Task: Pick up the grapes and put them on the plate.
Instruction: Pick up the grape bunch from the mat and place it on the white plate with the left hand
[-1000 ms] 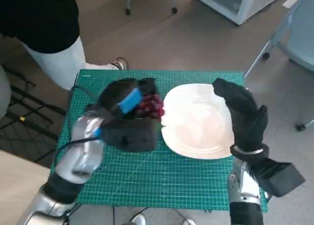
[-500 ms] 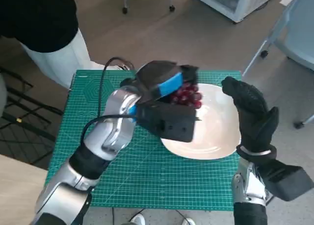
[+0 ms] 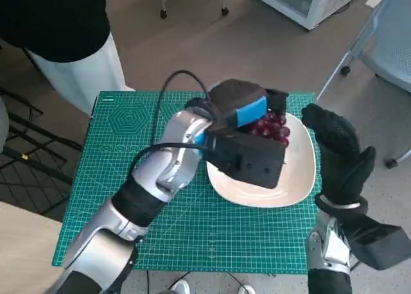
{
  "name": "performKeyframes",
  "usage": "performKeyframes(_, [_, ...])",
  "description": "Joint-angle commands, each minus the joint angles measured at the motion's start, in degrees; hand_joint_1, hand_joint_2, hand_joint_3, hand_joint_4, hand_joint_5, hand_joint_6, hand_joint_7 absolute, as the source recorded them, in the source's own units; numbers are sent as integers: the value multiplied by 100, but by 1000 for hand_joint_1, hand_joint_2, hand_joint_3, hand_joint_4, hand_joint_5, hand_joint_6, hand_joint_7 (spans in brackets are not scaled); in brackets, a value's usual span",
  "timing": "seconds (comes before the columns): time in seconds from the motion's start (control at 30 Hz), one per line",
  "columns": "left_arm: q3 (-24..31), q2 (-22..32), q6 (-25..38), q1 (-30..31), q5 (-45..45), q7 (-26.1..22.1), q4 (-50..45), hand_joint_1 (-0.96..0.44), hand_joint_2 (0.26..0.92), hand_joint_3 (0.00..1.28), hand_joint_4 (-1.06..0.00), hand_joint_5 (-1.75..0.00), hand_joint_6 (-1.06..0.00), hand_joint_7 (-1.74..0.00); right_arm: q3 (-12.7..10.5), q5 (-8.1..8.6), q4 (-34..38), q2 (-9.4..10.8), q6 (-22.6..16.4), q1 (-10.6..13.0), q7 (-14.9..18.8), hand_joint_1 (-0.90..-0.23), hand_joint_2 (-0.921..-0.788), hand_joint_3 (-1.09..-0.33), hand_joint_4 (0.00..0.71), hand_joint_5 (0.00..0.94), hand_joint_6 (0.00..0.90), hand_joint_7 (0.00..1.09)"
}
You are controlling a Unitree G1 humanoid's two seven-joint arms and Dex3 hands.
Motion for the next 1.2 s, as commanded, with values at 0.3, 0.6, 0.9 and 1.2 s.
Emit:
performKeyframes(0.3, [-79, -139, -149, -365, 31, 67, 306, 2, 921, 165, -533, -1392, -576, -1162, -46, -141, -23, -39, -39, 188, -192, -655, -921, -713, 472, 2, 129, 302])
performKeyframes(0.6, [-86, -172, -315, -370, 32, 224, 530, 2, 921, 167, -535, -1442, -582, -1100, -23, -130, 10, -22, -100, 196, -189, -655, -921, -711, 473, 2, 135, 286])
performKeyframes(0.9, [58, -314, -97, -322, -222, 141, 729, 196, 900, 124, -543, -1209, -435, -252, 16, -90, 24, 22, -144, 200, -172, -661, -921, -708, 474, 2, 141, 268])
performKeyframes(1.2, [-25, -220, -47, -195, -195, 143, 594, -427, 869, 9, -397, -152, -323, -12, 60, -75, 23, 62, -163, 208, -176, -661, -921, -709, 474, 1, 145, 257])
